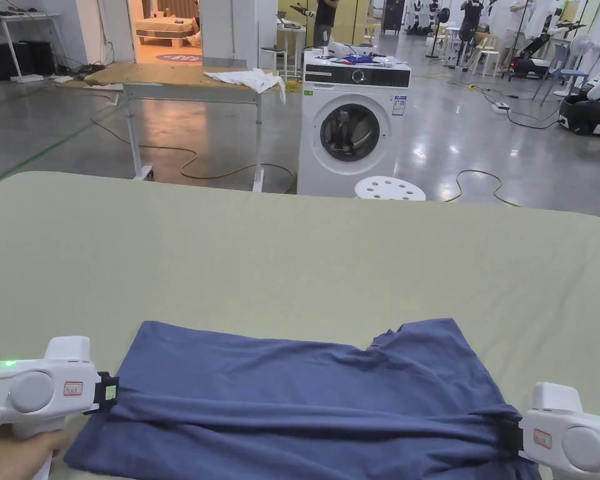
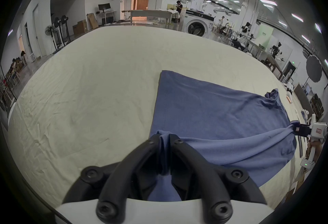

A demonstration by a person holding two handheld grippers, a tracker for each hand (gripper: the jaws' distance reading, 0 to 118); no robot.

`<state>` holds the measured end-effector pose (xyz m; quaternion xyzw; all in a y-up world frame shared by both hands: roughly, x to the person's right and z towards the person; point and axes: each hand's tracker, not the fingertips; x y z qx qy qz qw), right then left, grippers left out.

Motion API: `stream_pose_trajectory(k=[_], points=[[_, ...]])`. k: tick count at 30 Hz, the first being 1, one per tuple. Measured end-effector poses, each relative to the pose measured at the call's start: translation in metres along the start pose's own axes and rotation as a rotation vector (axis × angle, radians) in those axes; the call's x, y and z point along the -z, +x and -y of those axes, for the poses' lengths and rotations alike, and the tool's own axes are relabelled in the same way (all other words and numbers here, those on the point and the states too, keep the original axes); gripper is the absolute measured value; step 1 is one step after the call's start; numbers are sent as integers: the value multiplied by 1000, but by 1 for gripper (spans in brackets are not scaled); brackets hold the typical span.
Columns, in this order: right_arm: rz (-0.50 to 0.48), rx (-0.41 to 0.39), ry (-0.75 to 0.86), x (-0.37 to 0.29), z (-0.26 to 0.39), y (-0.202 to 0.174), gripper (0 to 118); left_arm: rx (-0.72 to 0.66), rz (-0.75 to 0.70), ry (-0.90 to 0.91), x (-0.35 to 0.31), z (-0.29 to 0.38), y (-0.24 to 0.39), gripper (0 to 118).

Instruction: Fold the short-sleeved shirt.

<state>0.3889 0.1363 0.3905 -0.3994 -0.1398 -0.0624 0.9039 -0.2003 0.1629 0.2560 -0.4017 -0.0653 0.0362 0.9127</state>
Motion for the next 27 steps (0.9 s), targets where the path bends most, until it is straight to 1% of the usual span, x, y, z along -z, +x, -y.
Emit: stream_pose_trajectory(k=[1, 2, 3, 4, 5, 9, 12, 13, 14, 15, 16, 17, 18, 19, 21, 23, 27], points=[[22, -7, 34, -5, 1, -1, 32, 5, -11, 14, -4, -1, 2, 26], [22, -10, 69, -12, 0, -2, 41, 12, -9, 39, -9, -1, 3, 36], [17, -6, 113, -20, -2, -3, 49, 13, -2, 70, -17, -2, 4, 48], [15, -3, 165, -32, -3, -7, 54, 14, 2, 101, -25, -3, 7, 56], [13, -9, 216, -43, -3, -12, 56, 19, 12, 136, -32, -3, 10, 58], [15, -37, 436, -81, -2, -37, 57, 53, 49, 336, -74, 5, 29, 58], [19, -23, 587, -107, 7, -58, 57, 94, 42, 472, -103, 19, 45, 57], [21, -17, 638, -115, 11, -66, 57, 95, 24, 512, -113, 26, 52, 55], [24, -19, 674, -123, 14, -73, 57, 98, 13, 545, -119, 31, 54, 50], [26, -24, 705, -131, 18, -79, 53, 104, 14, 571, -123, 37, 56, 41], [28, -23, 733, -137, 21, -85, 45, 107, 3, 596, -131, 42, 60, 24], [25, -23, 754, -142, 24, -91, 31, 113, -4, 616, -137, 48, 64, 12], [18, -16, 773, -148, 27, -95, 5, 119, -21, 635, -143, 53, 68, 3], [13, -18, 772, -152, 29, -98, 4, 129, -33, 647, -148, 58, 70, 0], [-7, -1, 795, -157, 33, -102, 3, 125, -41, 669, -158, 65, 71, 0], [-17, 0, 794, -163, 36, -106, 2, 114, -25, 674, -167, 69, 68, 0], [-20, -29, 799, -166, 39, -109, 2, 92, -44, 619, -170, 71, 53, 0]])
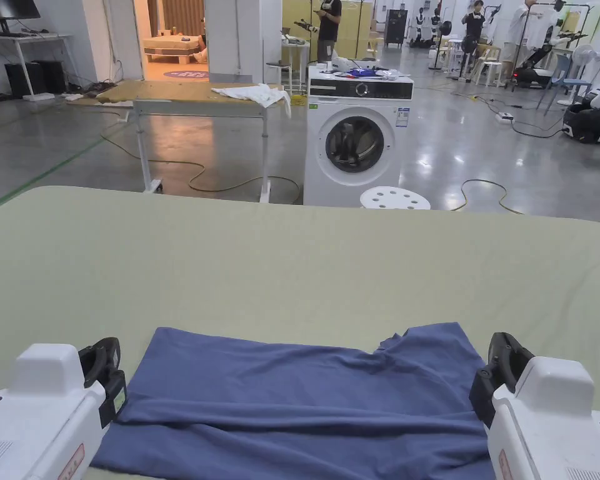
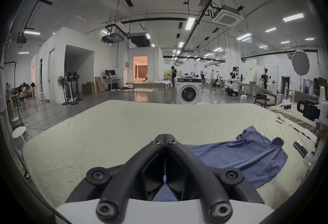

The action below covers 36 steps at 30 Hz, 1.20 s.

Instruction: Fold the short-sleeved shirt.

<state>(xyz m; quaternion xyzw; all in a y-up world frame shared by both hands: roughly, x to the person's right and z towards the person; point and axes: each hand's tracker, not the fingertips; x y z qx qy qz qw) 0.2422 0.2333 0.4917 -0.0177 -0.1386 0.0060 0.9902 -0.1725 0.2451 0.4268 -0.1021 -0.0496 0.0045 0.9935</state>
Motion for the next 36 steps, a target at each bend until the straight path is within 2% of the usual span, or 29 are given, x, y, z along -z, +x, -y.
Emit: stream_pose_trajectory(k=[11, 12, 14, 16, 17, 18, 20, 22, 25, 27, 28, 29, 31, 32, 34, 36], points=[[-42, -53, -97, 2, 14, 3, 2, -110, 24, -551, 104, 41, -80, 0], [-39, -57, -106, 2, 16, 4, 2, -118, 26, -601, 114, 44, -82, 3], [-31, -65, -123, 1, 21, 7, 2, -150, 41, -662, 133, 52, -89, 18], [-21, -71, -147, 1, 26, 10, 2, -186, 50, -745, 148, 60, -91, 57], [-18, -72, -155, 1, 28, 12, 2, -195, 37, -762, 153, 64, -92, 71], [-10, -76, -166, 0, 31, 14, 2, -186, 15, -803, 159, 70, -90, 78], [-2, -88, -188, -1, 36, 18, 2, -128, 1, -883, 166, 81, -84, 77], [4, -84, -222, 0, 40, 24, 2, -20, 2, -836, 160, 83, -72, 75], [25, -64, -265, 0, 46, 33, 2, -11, -43, -846, 156, 83, -57, 70], [30, -61, -285, 0, 49, 40, 2, 45, -44, -844, 155, 84, -47, 67], [31, -60, -299, 1, 50, 44, 2, 80, -23, -842, 151, 83, -40, 61], [26, -57, -312, 3, 52, 49, 2, 98, 8, -832, 148, 81, -36, 50], [17, -35, -357, 8, 56, 60, 2, 106, 62, -834, 146, 81, -31, 6], [16, -22, -395, 12, 58, 67, 3, 124, 54, -829, 144, 82, -29, 1], [40, -34, -494, 23, 63, 81, 16, 185, 53, -826, 137, 83, -24, 0], [7, -12, -569, 33, 71, 94, 46, 159, 48, -815, 131, 79, -30, 0]])
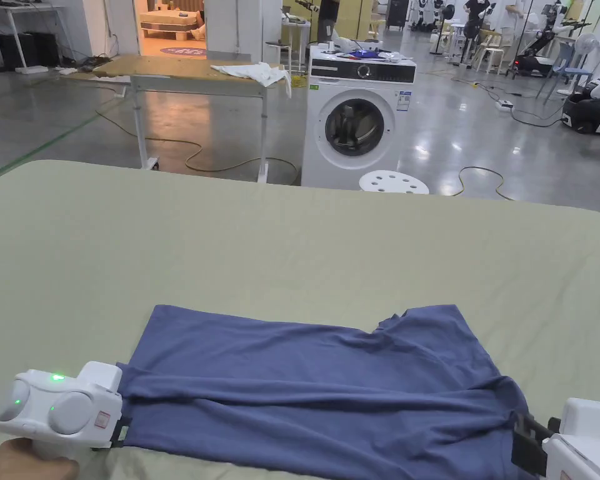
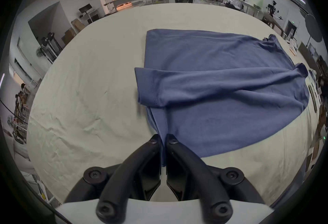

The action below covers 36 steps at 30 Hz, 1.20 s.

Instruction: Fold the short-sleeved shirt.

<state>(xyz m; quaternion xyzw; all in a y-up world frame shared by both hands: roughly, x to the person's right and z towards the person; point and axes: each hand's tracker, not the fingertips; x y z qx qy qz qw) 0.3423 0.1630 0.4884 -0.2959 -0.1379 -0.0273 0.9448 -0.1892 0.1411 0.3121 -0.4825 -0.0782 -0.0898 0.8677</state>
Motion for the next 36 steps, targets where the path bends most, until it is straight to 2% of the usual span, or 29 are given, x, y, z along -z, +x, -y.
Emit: stream_pose_trajectory(k=[1, 3, 6, 9, 11, 14, 15, 17, 20, 25, 27, 29, 31, 36], points=[[-30, -1, -52, 7, 2, 6, 51, -32, 16, 10, -4, 2, -4, 0], [-72, -13, -113, 18, 7, 10, 53, -51, 28, 11, -10, 7, -7, 0], [-56, -80, -193, 33, 17, 5, 62, -77, 45, 41, -19, 15, -14, 0], [-64, -85, -228, 53, 26, 3, 61, -101, 61, 56, -25, 24, -18, 0], [-95, -91, -254, 63, 31, 1, 50, -103, 72, 71, -29, 31, -18, 0], [-137, -108, -233, 62, 34, 0, 9, -112, 87, 85, -33, 38, -22, 0], [-188, -72, -235, 61, 33, 1, 9, -120, 90, 92, -33, 39, -24, 0], [-140, -84, -239, 55, 29, -1, 7, -127, 97, 109, -37, 40, -25, 0], [-145, -90, -227, 39, 20, 2, 7, -124, 100, 144, -49, 39, -28, 0], [-136, -151, -182, 0, -8, 5, 6, -136, 121, 213, -82, 33, -34, 0], [-107, -201, -174, -18, -19, 5, 6, -141, 110, 239, -98, 32, -39, 0], [-117, -200, -171, -34, -25, 10, 6, -156, 123, 265, -119, 35, -40, 0], [-128, -202, -176, -47, -28, 13, 6, -172, 136, 264, -129, 39, -44, 0], [-117, -264, -204, -69, -10, 8, 6, -157, 121, 204, -136, 66, -36, 0]])
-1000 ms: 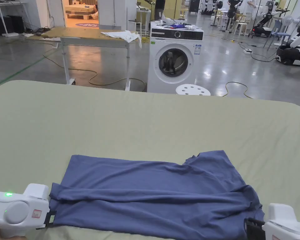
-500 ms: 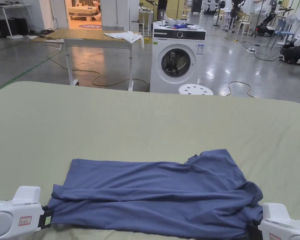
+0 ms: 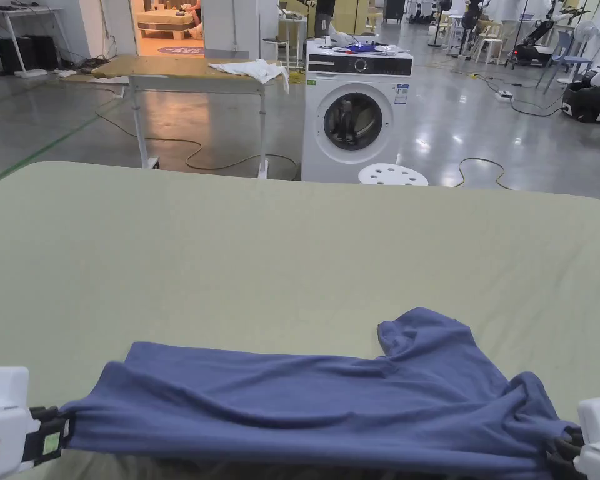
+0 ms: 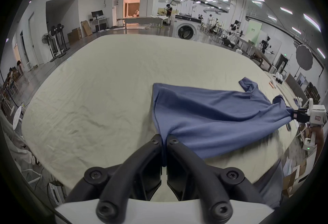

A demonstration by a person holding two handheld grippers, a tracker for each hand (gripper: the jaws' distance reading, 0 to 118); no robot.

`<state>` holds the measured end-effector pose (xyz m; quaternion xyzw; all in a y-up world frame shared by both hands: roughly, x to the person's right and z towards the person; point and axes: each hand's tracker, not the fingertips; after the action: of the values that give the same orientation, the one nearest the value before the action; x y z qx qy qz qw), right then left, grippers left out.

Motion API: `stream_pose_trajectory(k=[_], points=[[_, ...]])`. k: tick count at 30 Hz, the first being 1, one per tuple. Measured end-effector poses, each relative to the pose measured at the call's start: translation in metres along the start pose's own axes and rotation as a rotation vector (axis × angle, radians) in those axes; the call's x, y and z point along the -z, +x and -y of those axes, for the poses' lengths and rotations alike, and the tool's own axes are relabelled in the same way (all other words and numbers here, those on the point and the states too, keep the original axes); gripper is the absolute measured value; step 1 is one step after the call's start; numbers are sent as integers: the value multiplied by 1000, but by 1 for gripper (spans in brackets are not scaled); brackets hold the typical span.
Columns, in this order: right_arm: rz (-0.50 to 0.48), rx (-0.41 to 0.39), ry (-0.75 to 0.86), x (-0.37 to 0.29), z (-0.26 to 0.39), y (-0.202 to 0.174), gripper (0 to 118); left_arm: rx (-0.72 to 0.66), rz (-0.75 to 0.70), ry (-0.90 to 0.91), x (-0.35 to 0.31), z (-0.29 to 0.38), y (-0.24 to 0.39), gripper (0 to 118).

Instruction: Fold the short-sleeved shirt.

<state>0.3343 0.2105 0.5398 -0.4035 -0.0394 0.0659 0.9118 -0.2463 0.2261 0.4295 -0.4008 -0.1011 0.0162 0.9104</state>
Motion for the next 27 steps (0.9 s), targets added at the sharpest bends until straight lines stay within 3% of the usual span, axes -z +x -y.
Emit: stream_pose_trajectory(k=[10, 17, 20, 21, 23, 24, 26, 27], points=[[14, 10, -151, 23, 76, -17, 7, -47, 1, -143, 8, 80, -5, 0], [30, 41, -142, 36, 95, -26, 8, -35, -38, -174, 36, 101, -13, 0], [52, 58, -157, 33, 89, -27, 25, -19, -47, -176, 35, 96, -9, 0], [77, 71, -168, 29, 85, -27, 40, -23, -42, -171, 33, 93, -10, 1], [115, 80, -126, 18, 74, -26, 62, -39, -28, -117, 27, 85, -9, 12], [130, 87, -72, 11, 67, -27, 68, -30, -30, -84, 23, 81, -6, 23], [152, 92, 16, -3, 49, -32, 69, -15, -29, -8, 19, 71, -1, 46], [155, 95, 72, -8, 40, -35, 69, -9, -24, 30, 18, 65, 2, 50]])
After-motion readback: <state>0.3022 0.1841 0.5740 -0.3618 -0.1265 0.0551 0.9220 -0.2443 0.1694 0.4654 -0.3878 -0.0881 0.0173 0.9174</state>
